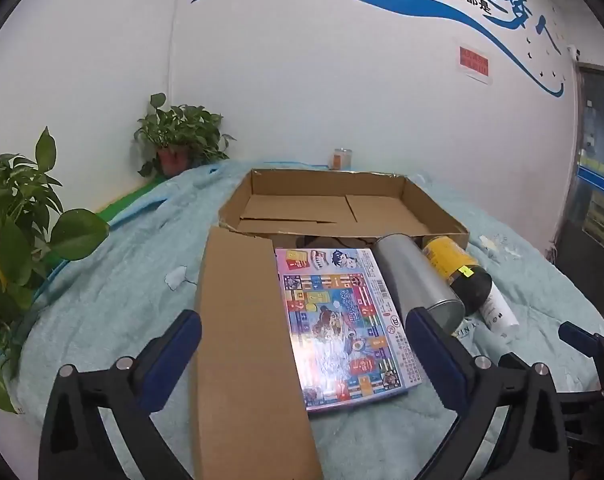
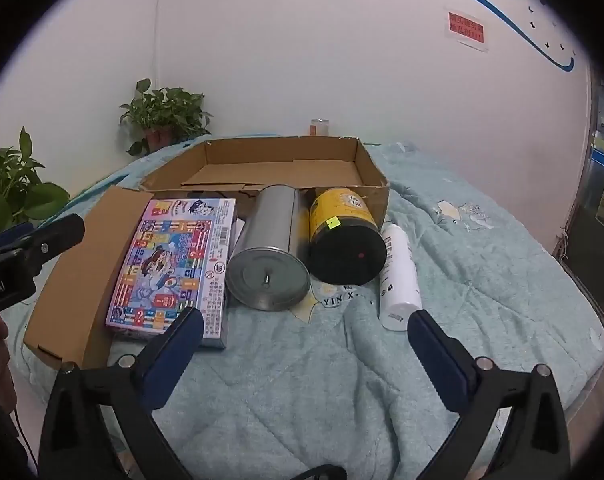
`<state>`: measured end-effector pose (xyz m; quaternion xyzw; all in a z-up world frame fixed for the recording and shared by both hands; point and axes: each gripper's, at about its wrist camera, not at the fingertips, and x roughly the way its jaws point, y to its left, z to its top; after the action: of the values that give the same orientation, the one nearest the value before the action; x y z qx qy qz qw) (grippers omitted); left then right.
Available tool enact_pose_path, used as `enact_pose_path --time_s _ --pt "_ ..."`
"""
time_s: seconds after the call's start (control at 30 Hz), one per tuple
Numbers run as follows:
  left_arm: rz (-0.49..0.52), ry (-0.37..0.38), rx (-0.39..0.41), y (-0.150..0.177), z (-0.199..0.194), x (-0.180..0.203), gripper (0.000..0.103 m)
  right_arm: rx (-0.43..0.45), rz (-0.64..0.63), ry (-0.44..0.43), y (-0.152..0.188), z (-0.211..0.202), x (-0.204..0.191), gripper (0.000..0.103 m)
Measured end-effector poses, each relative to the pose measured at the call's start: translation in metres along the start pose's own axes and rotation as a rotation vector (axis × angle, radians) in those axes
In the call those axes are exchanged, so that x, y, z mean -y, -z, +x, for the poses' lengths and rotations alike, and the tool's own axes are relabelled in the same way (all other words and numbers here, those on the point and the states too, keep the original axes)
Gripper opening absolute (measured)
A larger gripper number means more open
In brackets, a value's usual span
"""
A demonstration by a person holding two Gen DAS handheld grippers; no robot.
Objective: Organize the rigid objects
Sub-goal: 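Move the left tool toward the loose cardboard flap beside the box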
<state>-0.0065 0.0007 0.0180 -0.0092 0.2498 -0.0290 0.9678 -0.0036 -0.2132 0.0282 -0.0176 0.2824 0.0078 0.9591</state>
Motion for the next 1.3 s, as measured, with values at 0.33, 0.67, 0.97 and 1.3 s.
enact_pose_path --time_s 0.33,0.67,0.97,1.3 --pt "0.013 0.032 -0.097 -0.02 0.052 0.002 0.103 -0.127 0.002 -0.093 -0.009 0.053 -0.003 0.102" --pt "0.028 0.056 -0.155 -0.032 0.09 0.001 0.103 -0.188 -0.021 -0.111 -0.013 0.083 -0.006 0.102" --pt "0.025 0.098 -0.199 -0.026 0.104 -0.006 0.103 -0.196 -0.052 -0.146 -0.015 0.088 -0.018 0.102" --pt "-0.01 0.101 -0.226 -0.028 0.08 -0.053 0.103 -0.091 -0.105 -0.495 -0.023 0.055 -0.055 0.102"
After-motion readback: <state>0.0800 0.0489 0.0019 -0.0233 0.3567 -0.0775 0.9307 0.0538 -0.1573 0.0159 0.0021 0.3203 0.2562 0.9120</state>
